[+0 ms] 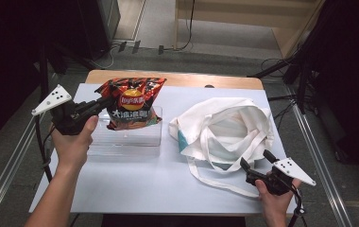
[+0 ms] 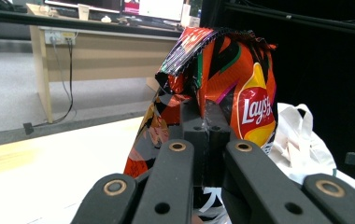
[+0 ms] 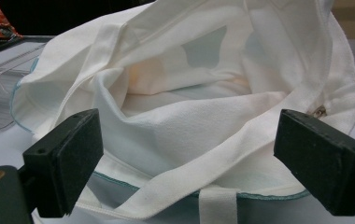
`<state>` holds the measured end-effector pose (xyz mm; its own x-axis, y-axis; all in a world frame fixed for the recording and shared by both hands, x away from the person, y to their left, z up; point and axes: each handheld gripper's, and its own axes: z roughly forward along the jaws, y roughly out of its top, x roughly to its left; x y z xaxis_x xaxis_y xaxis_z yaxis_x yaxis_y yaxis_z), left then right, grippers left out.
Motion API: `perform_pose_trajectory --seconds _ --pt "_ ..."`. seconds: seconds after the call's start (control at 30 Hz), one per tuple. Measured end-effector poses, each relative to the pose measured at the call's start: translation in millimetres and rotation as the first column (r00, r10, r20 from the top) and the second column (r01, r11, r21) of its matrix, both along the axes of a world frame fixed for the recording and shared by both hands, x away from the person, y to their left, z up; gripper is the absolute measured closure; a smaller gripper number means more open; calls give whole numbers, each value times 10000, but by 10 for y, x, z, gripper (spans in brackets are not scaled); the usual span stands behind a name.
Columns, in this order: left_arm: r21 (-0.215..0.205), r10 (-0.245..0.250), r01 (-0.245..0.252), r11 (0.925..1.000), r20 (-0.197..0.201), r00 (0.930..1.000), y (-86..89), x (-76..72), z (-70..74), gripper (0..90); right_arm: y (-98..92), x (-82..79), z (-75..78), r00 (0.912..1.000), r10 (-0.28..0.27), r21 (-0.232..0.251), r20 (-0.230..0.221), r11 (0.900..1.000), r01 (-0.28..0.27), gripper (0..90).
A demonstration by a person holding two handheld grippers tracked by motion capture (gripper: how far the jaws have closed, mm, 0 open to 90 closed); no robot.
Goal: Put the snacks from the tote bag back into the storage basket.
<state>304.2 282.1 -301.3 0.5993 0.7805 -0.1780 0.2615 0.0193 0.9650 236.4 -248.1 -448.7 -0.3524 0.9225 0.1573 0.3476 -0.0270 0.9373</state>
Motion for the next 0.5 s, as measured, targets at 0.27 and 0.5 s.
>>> perform_pose_trajectory --seconds 0.27,0.5 --pt "110 77 -74 9999 -257 9996 102 38 -143 900 -5 -5 -1 10000 8 -3 -30 10000 -8 89" --pt "127 -24 33 9999 -721 9974 171 97 -345 900 -1 -1 -9 10000 -29 -46 -79 10000 29 92"
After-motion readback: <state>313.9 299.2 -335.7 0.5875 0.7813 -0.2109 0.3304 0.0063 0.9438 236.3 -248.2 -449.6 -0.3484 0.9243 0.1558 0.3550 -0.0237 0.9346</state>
